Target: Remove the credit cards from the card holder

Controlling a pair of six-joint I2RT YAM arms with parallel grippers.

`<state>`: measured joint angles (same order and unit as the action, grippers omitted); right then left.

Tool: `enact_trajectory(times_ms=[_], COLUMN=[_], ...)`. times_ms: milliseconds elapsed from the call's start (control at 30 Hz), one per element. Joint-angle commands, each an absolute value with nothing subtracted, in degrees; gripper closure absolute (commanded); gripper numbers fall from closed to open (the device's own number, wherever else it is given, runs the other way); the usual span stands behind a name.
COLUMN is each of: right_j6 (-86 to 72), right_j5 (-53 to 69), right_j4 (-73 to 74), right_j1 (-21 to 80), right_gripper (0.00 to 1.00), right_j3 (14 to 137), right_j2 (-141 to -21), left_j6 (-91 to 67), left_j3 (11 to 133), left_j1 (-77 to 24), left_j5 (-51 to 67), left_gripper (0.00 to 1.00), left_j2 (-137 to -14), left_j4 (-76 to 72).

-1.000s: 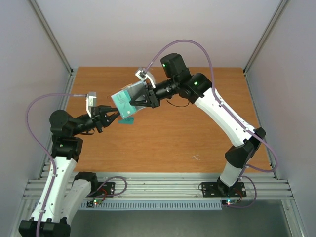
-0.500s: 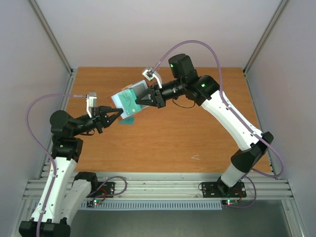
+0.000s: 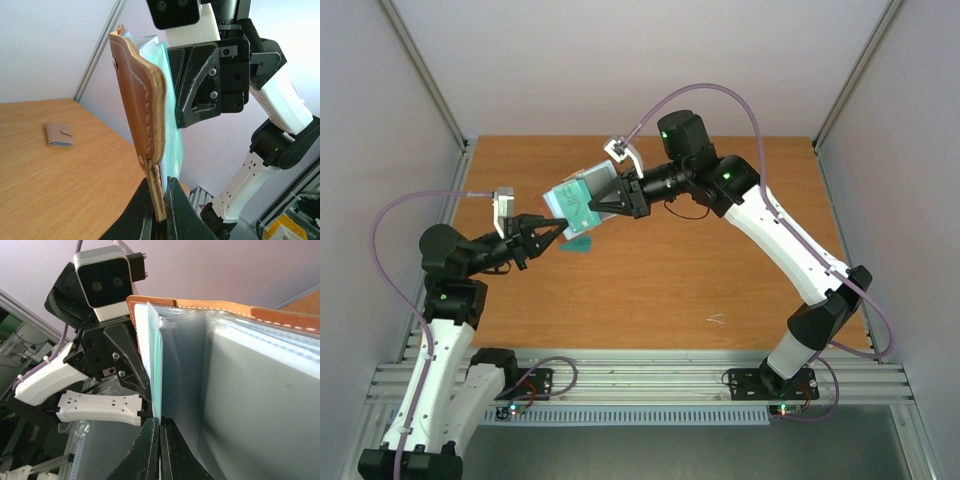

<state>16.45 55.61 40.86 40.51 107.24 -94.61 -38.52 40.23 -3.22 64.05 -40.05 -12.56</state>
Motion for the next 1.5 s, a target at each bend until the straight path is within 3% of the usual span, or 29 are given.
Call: enact_trajectory(times_ms=[0, 267, 333, 400, 467, 500, 733, 967, 1467], right_j6=[14.1, 15.3, 15.2, 15.4, 15.8, 16.1, 14.9, 12.2, 12.3], right_j5=[53.1, 52.2, 52.8, 53.5, 54.2, 54.6, 54.2, 52.3, 47.4], right_j4=[36.1, 37.2, 36.9, 36.7, 37.1, 37.3, 35.9, 34.9, 38.0], right_j1=[41.3, 42.5, 42.6, 42.9, 43.0, 43.1, 41.6, 40.9, 40.2], right_gripper=[0.99, 0.99, 0.99, 0.99, 0.99, 0.99, 0.9, 0.89, 0.99], right_j3=[106.9, 106.6, 106.8, 107.0, 107.2, 107.2, 106.0, 108.9, 109.7], right_j2=[-95.6, -95.8, -95.9, -96.2, -96.3, -96.3, -94.3, -95.7, -97.1], left_j6=[-37.8, -39.9, -40.2, -40.1, -39.3, -39.0, -38.4, -38.1, -37.9], left_j3=[40.3, 39.5, 39.5, 39.5, 39.6, 39.7, 40.7, 41.4, 40.1], left_j1=[-3.6, -3.6, -3.6, -3.6, -3.6, -3.6, -3.8, -5.0, -5.4], left_j5=[65.2, 66.4, 66.4, 65.8, 64.9, 64.5, 65.2, 66.6, 67.0], left_gripper=[0.95, 0.72, 0.72, 0.77, 0.96, 0.99, 1.0, 1.0, 1.0], left_j2=[-39.2, -39.7, -40.0, -40.1, -40.2, -40.2, -41.2, -42.4, -41.4], left_j4=[-15.4, -19.2, -19.6, -18.8, -17.1, -16.5, -17.0, -18.6, -20.2])
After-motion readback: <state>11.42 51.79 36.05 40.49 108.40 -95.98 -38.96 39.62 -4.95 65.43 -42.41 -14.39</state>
